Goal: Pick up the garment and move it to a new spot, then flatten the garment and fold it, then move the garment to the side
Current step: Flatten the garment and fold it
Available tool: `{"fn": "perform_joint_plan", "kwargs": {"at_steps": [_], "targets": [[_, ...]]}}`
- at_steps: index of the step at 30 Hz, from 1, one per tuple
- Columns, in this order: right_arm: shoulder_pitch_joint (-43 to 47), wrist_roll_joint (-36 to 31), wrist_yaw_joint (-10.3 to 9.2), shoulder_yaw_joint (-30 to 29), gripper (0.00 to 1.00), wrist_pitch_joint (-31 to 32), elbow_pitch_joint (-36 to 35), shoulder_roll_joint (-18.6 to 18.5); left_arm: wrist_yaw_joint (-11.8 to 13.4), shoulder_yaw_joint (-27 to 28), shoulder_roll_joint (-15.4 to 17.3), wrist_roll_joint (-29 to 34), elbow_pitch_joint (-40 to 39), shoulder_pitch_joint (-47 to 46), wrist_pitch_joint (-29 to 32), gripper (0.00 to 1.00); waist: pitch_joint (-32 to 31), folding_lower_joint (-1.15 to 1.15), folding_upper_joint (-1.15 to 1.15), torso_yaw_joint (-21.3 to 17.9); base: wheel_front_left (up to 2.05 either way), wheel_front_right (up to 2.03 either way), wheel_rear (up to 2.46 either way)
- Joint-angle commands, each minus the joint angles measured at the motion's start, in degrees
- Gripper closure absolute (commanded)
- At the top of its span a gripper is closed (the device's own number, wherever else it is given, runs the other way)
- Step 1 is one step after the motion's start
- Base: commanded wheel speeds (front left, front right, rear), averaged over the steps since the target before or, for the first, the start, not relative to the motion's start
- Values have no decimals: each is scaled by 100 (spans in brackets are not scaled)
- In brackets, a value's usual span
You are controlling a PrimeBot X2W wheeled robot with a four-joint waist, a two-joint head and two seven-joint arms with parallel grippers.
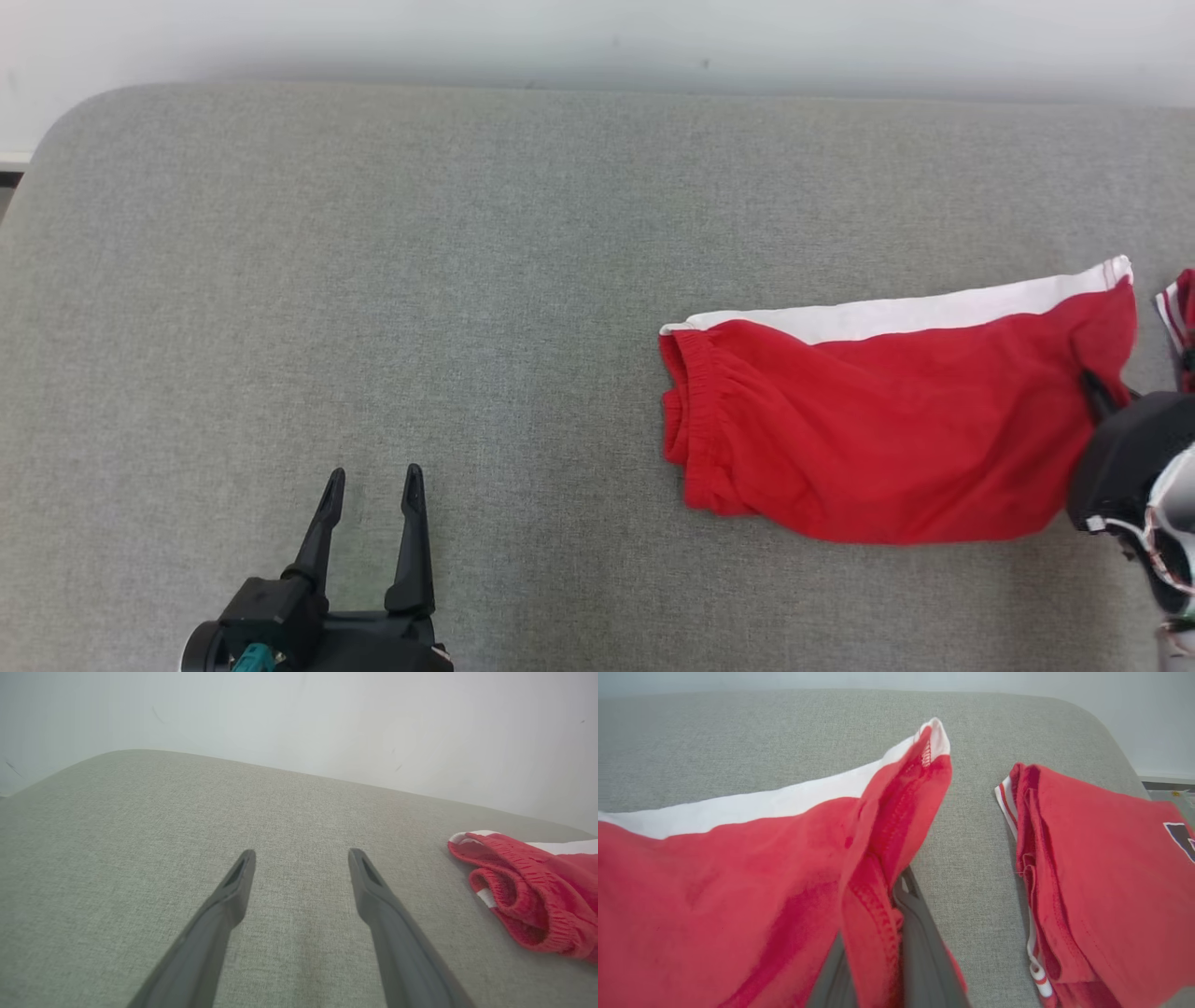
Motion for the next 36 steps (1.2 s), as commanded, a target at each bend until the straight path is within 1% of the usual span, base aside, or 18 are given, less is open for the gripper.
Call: {"fn": "perform_joint_plan", "kwargs": {"at_steps": [1, 8, 13, 16, 17, 18, 24, 29, 30, 31, 36], "targets": [[68, -19, -16, 82, 100, 32, -106, 80, 1, -7, -8, 43, 20, 6, -16, 0, -32, 0, -1, -23, 0, 0, 0], [110, 15, -16, 750, 100, 269, -773, 233, 4, -14, -9, -18, 53, -7, -16, 0, -92, 0, -1, 29, 0, 0, 0], [-77, 137, -16, 1423, 100, 476, -926, 226, 19, -19, -11, -77, 58, -35, -16, 0, -94, 0, -1, 96, 0, 0, 0], [-276, 261, -16, 1857, 100, 542, -827, 271, 30, -43, -11, -119, 52, -57, -16, 0, -72, 0, -1, 132, 0, 0, 0], [-429, 339, -16, 2133, 100, 584, -682, 312, 30, -75, -11, -156, 62, -90, -16, 0, -55, 0, -1, 176, 0, 0, 0], [-429, 339, -16, 2133, 100, 584, -682, 312, 30, -75, -11, -156, 62, -90, -16, 0, -55, 0, -1, 176, 0, 0, 0], [-795, 474, -16, 2802, 100, 583, -135, 468, 60, -142, -11, -252, 83, -129, -16, 0, -20, 0, -1, 344, 0, 0, 0], [-932, 480, -16, 3001, 100, 490, 231, 602, 85, -156, -11, -303, 68, -112, -16, 0, -2, 0, -1, 443, 0, 0, 0], [-951, 494, -16, 3024, 78, 434, 273, 637, 90, -157, -11, -307, 64, -110, -16, 0, 1, 0, -1, 454, 0, 0, 0], [-962, 533, -16, 3012, 0, 366, 307, 691, 95, -151, -11, -310, 58, -107, -16, 0, 1, 0, -1, 461, 0, 0, 0], [-950, 840, -16, 2951, 0, 131, 240, 833, 118, -117, -11, -295, 49, -55, -16, 0, -60, 0, -1, 438, 0, 0, 0]]}}
